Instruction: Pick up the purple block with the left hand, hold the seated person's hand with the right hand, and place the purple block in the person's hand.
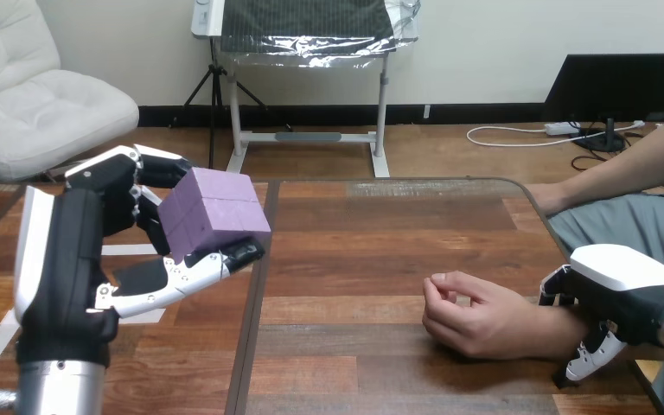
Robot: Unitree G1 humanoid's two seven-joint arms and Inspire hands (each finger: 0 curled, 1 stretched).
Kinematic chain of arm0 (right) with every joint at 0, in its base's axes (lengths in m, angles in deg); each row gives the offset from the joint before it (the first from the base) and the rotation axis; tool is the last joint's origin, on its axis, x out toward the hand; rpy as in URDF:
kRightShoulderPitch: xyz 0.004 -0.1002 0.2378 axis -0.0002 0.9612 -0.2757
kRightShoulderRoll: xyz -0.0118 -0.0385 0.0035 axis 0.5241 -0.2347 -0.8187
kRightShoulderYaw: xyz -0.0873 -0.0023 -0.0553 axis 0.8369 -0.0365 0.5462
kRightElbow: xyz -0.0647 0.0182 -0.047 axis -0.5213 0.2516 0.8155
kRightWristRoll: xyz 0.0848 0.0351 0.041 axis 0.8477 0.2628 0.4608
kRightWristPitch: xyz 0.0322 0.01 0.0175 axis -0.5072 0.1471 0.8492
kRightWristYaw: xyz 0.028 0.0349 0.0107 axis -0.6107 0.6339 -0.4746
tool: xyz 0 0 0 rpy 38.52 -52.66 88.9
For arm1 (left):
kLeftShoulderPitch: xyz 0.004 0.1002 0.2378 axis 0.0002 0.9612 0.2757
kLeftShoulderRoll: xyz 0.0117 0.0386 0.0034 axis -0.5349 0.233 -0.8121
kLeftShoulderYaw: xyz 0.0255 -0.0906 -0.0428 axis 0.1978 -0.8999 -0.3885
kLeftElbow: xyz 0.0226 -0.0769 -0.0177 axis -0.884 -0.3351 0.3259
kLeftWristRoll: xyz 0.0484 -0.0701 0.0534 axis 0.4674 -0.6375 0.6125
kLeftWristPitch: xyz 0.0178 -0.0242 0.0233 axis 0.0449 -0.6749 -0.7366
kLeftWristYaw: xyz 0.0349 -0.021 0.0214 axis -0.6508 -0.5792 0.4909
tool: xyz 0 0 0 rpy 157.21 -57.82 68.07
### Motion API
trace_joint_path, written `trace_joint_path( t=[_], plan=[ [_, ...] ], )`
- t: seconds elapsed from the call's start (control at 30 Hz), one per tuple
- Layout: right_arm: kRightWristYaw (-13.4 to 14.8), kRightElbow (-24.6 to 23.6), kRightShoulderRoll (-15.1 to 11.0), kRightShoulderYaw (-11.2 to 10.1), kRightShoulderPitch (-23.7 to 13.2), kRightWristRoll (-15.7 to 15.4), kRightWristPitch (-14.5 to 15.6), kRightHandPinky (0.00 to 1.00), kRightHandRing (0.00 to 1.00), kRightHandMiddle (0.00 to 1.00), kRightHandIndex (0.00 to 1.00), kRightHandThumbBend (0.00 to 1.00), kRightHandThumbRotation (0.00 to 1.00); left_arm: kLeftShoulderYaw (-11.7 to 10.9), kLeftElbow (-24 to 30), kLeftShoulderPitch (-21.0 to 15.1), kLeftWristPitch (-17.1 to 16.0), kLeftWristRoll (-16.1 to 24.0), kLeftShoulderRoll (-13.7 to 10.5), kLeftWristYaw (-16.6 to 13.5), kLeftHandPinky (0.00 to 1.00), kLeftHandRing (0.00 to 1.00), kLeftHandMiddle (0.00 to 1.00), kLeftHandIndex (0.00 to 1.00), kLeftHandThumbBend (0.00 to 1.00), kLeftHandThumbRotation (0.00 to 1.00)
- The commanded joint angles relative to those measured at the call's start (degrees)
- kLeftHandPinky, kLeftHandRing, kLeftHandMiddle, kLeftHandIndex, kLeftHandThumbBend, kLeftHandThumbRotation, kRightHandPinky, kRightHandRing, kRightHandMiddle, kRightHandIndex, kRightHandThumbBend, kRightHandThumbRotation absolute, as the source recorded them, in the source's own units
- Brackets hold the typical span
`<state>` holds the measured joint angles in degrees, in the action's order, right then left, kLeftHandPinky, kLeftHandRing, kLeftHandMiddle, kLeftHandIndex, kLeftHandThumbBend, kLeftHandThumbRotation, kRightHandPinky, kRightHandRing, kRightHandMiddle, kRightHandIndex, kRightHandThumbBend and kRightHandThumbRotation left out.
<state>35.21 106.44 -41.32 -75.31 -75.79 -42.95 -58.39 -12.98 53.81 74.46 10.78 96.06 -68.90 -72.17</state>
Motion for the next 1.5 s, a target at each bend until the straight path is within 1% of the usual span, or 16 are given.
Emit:
trace_joint_path(
  t=[0.0,0.07,0.17,0.27,0.47,0.63,0.83,1.0,1.07,1.2,1.47],
  plan=[
    [-0.4,2.4,4.3,1.3,0.0,2.6,-1.0,0.34,0.41,0.49,0.54,0.82,0.03,0.2,-3.0,-5.1,-1.4,-1.6,0.0,0.4,0.22,0.28,0.34,0.39,0.49,0.0],
    [-0.6,2.3,4.4,1.1,0.0,3.3,-0.7,0.35,0.42,0.49,0.54,0.82,0.02,0.3,-3.7,-5.6,-1.2,-1.7,0.1,0.6,0.22,0.28,0.34,0.39,0.5,0.0],
    [-0.3,2.2,4.5,0.7,-0.1,4.7,-2.1,0.36,0.43,0.49,0.54,0.83,0.01,0.3,-5.7,-6.8,-1.4,-2.1,0.0,0.7,0.22,0.28,0.34,0.4,0.5,0.0],
    [-0.6,1.6,4.6,0.5,-0.2,5.6,-1.7,0.37,0.44,0.5,0.54,0.83,0.01,0.4,-8.5,-8.3,-2.4,-2.5,-0.2,1.1,0.22,0.28,0.35,0.4,0.51,0.0],
    [-1.0,0.3,4.8,-0.3,-0.3,7.9,-1.2,0.38,0.44,0.5,0.55,0.82,0.01,0.6,-12.8,-10.8,-2.1,-3.8,-0.1,2.0,0.22,0.29,0.36,0.4,0.51,0.0],
    [-1.3,-0.8,4.7,-0.7,-0.6,9.5,-1.0,0.4,0.45,0.51,0.55,0.82,0.02,0.9,-16.8,-13.1,-2.0,-3.7,0.0,2.3,0.22,0.29,0.36,0.41,0.53,0.0],
    [-1.8,-2.3,4.7,-1.3,-0.8,11.2,-0.7,0.41,0.47,0.52,0.55,0.81,0.05,1.4,-21.8,-15.8,-3.1,-2.8,-0.2,2.2,0.23,0.3,0.37,0.42,0.54,0.0],
    [-2.2,-4.0,4.5,-1.9,-0.8,12.7,-0.6,0.42,0.48,0.52,0.55,0.81,0.06,1.6,-25.7,-18.1,-3.3,-3.1,-0.1,2.5,0.24,0.31,0.38,0.43,0.54,0.0],
    [-2.5,-4.6,4.6,-2.1,-0.8,12.9,-0.2,0.42,0.48,0.52,0.55,0.81,0.07,1.7,-27.0,-18.8,-3.4,-2.9,-0.1,2.4,0.25,0.31,0.38,0.43,0.55,0.0],
    [-1.9,-5.9,4.5,-2.7,-0.7,13.2,-0.8,0.43,0.48,0.52,0.55,0.82,0.07,2.0,-30.2,-20.8,-4.1,-2.2,-0.4,2.1,0.25,0.31,0.38,0.43,0.56,0.0],
    [-3.3,-8.5,4.4,-3.5,-0.6,14.2,0.0,0.43,0.48,0.52,0.55,0.82,0.08,2.2,-35.8,-24.0,-5.0,-1.5,-0.5,1.6,0.27,0.33,0.4,0.44,0.57,0.0]
  ],
)
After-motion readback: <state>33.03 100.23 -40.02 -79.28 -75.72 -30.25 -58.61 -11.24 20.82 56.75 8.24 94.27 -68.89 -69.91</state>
